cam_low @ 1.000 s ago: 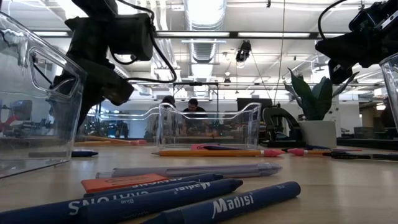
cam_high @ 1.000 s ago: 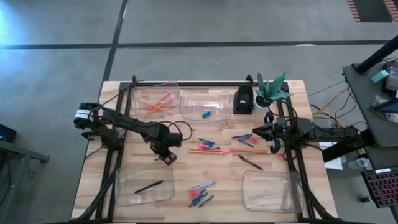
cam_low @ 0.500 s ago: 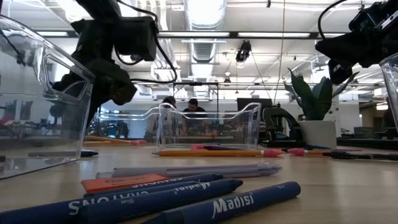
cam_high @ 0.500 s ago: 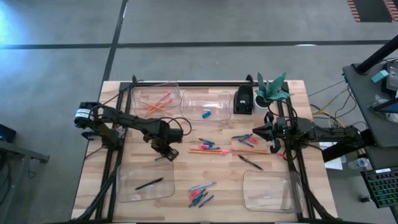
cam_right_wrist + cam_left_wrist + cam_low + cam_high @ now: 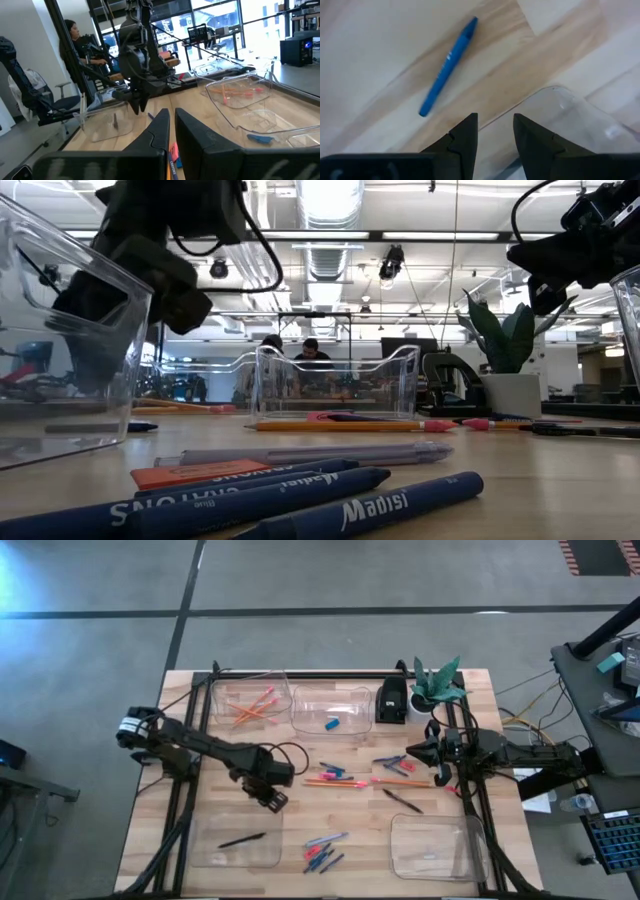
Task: Sort crayons/erasers/pens/pencils in bins
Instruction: Adjust the bottom right transparent bin, then put the dark blue crayon into the bottom right transparent bin
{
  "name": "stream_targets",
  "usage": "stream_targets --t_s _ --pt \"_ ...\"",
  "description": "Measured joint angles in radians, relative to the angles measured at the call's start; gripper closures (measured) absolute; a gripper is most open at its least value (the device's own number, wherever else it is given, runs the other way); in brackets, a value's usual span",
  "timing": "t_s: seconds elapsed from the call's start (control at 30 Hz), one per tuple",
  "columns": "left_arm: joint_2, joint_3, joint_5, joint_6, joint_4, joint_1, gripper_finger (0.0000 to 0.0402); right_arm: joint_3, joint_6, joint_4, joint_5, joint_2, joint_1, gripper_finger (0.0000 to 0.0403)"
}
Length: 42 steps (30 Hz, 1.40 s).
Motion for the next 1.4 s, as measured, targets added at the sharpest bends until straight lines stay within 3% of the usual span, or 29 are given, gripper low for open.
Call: stream_targets --t_s 0.57,1.03,1.4 --pt "-0.001 0.04 0.012 -0.204 -0.01 -0.129 0.0291 0.0 0.0 0.0 0.0 0.0 0.0 0.038" --pt "-0.007 0.028 -0.112 -0.038 -0.064 0.006 0.0288 0.0 0.0 0.0 0.0 0.0 0.0 0.038" --pt "0.033 -0.039 -0.155 -0.013 -0.024 0.02 0.0285 0.0 0.0 0.0 0.0 0.0 0.0 0.038"
